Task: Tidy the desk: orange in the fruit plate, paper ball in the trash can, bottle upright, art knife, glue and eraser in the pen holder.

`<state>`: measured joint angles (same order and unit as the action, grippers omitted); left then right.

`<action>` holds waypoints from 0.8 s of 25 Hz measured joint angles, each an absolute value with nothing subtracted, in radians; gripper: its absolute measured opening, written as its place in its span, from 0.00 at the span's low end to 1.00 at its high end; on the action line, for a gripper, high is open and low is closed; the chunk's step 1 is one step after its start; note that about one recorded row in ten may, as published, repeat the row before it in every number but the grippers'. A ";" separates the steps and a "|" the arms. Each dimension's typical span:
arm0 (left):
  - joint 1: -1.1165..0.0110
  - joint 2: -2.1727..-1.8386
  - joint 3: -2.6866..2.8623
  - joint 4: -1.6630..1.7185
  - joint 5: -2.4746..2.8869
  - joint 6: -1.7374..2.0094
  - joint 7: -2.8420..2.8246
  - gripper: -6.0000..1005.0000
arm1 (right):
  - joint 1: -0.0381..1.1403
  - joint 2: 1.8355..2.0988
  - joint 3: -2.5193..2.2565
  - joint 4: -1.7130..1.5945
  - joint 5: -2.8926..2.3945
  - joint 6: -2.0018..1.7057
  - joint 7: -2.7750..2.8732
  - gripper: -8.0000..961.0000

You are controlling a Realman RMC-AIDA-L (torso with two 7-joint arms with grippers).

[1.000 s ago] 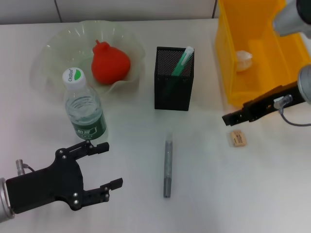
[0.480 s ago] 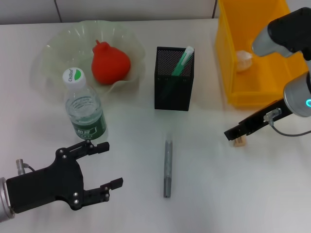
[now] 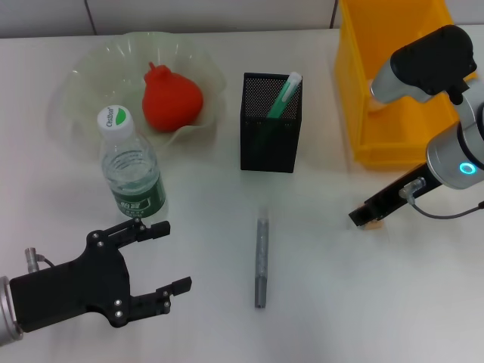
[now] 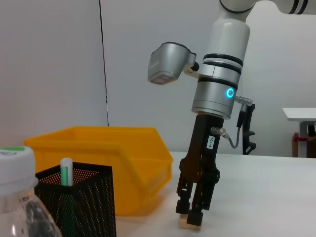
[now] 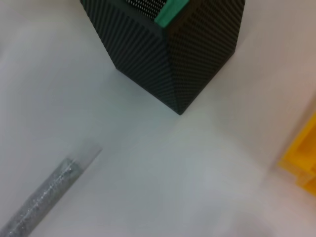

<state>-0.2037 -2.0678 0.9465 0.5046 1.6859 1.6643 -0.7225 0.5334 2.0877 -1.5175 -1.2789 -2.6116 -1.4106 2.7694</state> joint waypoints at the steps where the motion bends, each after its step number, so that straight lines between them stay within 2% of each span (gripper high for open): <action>1: -0.203 -2.068 0.946 0.505 1.686 1.664 -0.723 0.78 | 0.537 2.088 -1.518 -1.269 -2.612 -1.410 2.770 0.68; 11: -0.203 -2.068 0.946 0.505 1.686 1.664 -0.723 0.78 | 0.550 2.085 -1.519 -1.223 -2.612 -1.395 2.769 0.43; 13: -0.203 -2.068 0.946 0.505 1.686 1.663 -0.722 0.78 | 0.550 2.085 -1.519 -1.223 -2.613 -1.395 2.766 0.35; 20: -0.199 -2.068 0.946 0.505 1.686 1.663 -0.723 0.78 | 0.540 2.084 -1.512 -1.269 -2.608 -1.415 2.761 0.28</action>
